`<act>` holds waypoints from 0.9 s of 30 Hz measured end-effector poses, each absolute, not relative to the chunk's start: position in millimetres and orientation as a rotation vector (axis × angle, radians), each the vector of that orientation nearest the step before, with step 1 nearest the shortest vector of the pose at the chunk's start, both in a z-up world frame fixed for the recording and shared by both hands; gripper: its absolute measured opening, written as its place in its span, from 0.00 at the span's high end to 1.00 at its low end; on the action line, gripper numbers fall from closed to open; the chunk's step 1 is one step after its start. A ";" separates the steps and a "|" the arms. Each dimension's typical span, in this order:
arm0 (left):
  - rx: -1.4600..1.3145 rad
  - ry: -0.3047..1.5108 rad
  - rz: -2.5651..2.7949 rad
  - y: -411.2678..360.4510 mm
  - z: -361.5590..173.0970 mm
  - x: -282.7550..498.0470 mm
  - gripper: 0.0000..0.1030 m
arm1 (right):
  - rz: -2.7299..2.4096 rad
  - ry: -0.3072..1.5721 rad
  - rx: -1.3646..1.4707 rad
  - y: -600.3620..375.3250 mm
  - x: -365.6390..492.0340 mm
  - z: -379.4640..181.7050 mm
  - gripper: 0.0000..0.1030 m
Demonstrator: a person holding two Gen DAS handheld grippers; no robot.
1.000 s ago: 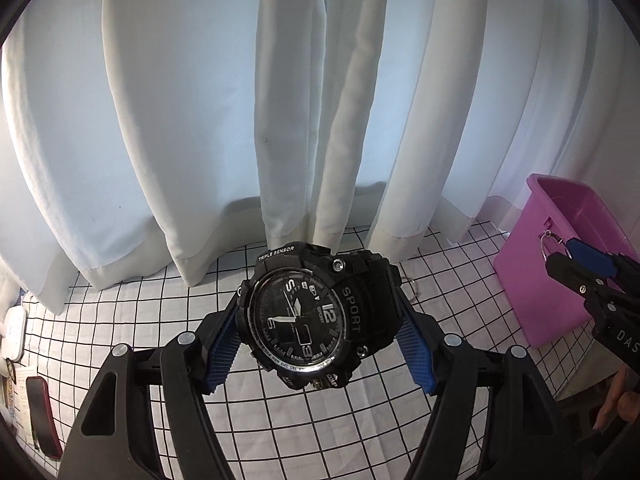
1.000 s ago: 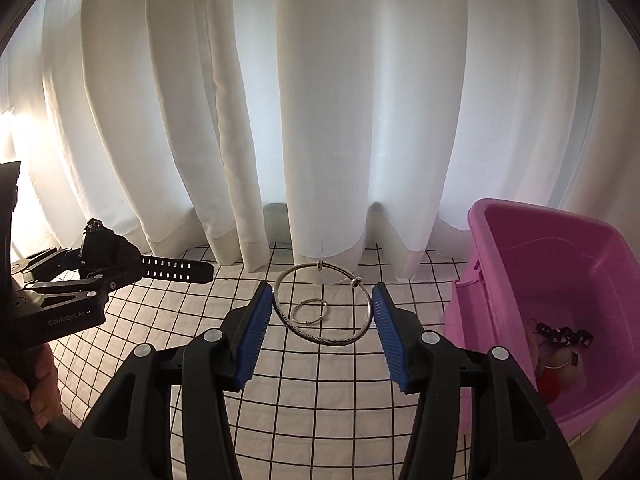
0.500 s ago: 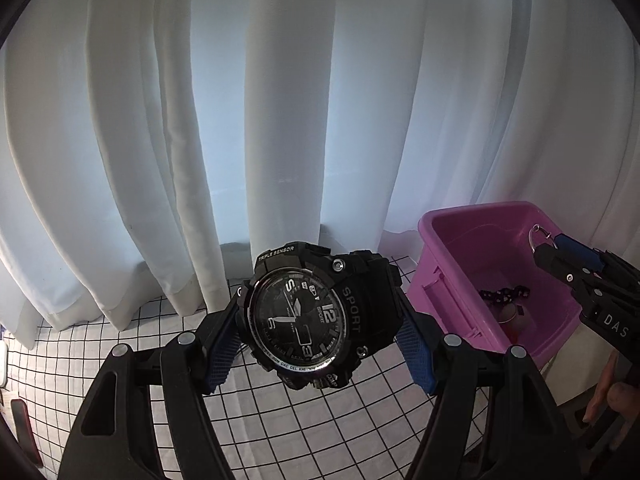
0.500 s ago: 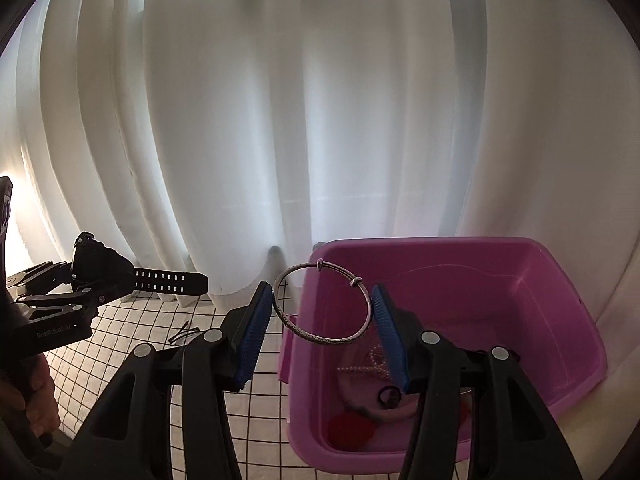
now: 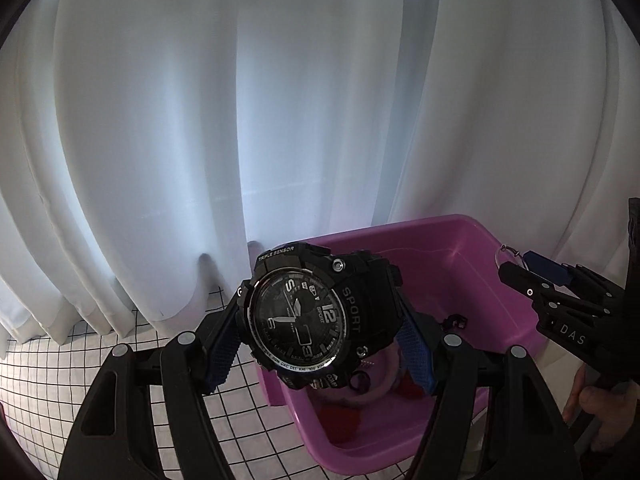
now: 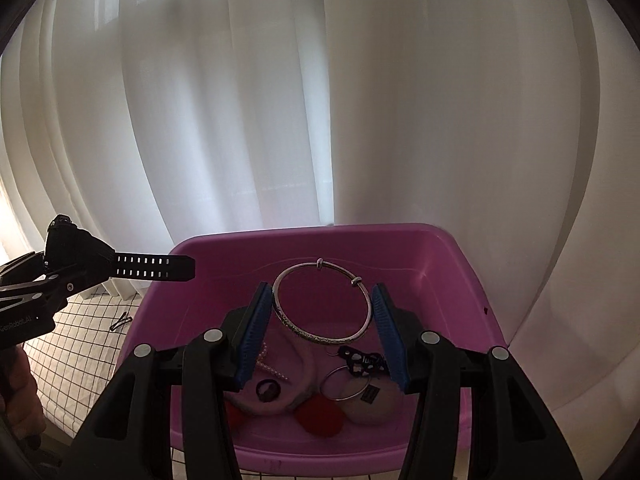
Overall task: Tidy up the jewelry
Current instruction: 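Carry the wristwatch and bangle over the pink tub and lower them, then open both tools to drop the wristwatch and bangle into the tub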
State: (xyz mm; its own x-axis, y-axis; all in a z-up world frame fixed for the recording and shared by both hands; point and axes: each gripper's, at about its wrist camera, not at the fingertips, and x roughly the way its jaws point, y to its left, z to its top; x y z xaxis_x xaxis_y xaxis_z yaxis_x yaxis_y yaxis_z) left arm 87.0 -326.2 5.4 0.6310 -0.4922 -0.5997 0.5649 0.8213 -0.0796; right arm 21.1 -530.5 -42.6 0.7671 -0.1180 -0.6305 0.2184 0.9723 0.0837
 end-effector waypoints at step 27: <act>0.137 0.969 -0.427 -416.3 -79.1 125.2 0.27 | -0.123 0.955 0.181 -581.9 81.2 -122.9 0.35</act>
State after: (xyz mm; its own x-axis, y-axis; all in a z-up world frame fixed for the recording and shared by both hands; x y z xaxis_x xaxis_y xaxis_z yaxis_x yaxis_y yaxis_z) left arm 125.2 -416.3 -79.1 0.4909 -0.2899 -0.8216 0.4107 0.9087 -0.0753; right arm 81.2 -581.9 -122.9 0.5722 -0.0247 -0.8198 0.1841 0.9779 0.0990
